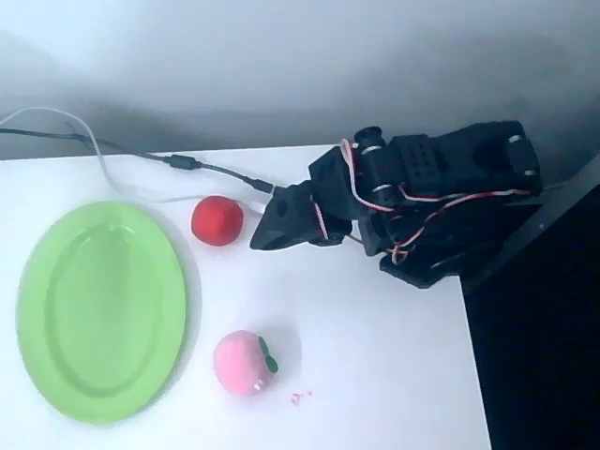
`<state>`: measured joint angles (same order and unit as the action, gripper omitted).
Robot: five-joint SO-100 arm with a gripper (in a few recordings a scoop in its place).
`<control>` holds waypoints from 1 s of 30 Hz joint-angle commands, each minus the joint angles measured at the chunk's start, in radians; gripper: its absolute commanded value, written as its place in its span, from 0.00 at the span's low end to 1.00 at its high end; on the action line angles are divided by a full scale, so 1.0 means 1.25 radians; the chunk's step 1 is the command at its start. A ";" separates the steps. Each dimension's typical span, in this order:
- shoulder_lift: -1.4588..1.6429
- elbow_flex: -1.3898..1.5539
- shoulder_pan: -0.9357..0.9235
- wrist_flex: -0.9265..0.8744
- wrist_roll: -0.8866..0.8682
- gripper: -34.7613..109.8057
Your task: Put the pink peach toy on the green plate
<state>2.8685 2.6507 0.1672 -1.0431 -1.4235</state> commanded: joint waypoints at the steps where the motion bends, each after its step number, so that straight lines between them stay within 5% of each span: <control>1: -0.163 -0.202 0.061 -0.029 -0.042 0.41; 4: -0.252 -0.345 0.114 -0.036 -0.108 0.56; 8: -0.415 -0.545 0.215 -0.079 -0.191 0.63; 14: -0.695 -0.844 0.355 -0.194 -0.279 0.62; 30: -0.958 -0.893 0.422 -0.118 -0.315 0.58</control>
<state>1.6720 1.5708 0.6872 -1.1996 -1.8208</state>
